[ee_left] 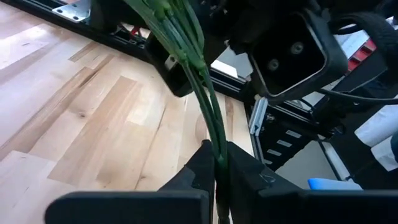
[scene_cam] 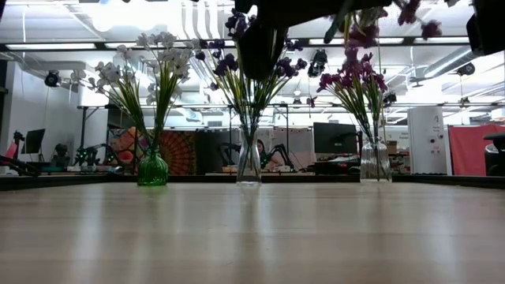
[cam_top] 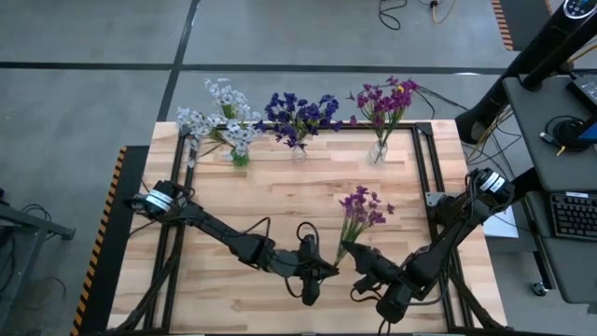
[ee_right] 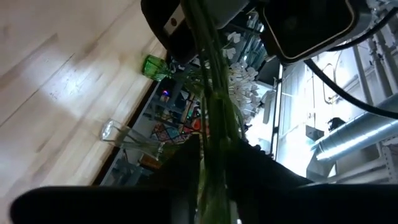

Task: Sort flowers into vase by color
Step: Put the light violet flowers into the right transparent vase

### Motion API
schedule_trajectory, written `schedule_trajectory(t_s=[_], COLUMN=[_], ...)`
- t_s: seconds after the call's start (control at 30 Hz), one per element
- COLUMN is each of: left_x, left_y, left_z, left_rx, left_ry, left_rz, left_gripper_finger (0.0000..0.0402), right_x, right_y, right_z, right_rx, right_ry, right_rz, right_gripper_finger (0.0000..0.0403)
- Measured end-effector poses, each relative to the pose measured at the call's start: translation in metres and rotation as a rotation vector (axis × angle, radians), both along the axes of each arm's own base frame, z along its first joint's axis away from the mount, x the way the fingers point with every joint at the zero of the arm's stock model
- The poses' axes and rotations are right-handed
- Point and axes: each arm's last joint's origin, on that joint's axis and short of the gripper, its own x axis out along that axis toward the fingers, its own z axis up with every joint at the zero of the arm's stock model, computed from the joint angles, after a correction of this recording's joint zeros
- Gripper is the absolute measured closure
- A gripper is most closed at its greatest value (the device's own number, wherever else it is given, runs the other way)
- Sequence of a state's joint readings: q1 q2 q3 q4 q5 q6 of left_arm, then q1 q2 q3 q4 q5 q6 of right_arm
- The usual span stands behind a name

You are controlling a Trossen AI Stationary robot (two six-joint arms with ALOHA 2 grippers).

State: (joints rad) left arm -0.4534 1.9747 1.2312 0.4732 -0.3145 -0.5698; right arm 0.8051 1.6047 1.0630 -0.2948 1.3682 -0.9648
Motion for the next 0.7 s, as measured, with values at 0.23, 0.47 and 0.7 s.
schedule_trajectory(t_s=[0.23, 0.47, 0.7], left_x=[0.0, -0.005, -0.019], left_y=[0.0, 0.003, 0.009], left_z=[0.003, 0.018, 0.039], left_rx=[0.021, 0.06, 0.136], left_ry=[-0.015, -0.038, 0.011], left_rz=[-0.006, -0.001, 0.078], left_gripper_finger=[0.0398, 0.0399, 0.04], right_x=[-0.001, -0.001, -0.002], right_y=[-0.001, -0.001, -0.002], right_z=[0.003, 0.007, 0.008], right_rx=[0.014, 0.021, 0.106], right_ry=[-0.043, -0.126, -0.223], right_rz=[-0.023, -0.072, -0.103], right_gripper_finger=[0.0254, 0.0194, 0.016])
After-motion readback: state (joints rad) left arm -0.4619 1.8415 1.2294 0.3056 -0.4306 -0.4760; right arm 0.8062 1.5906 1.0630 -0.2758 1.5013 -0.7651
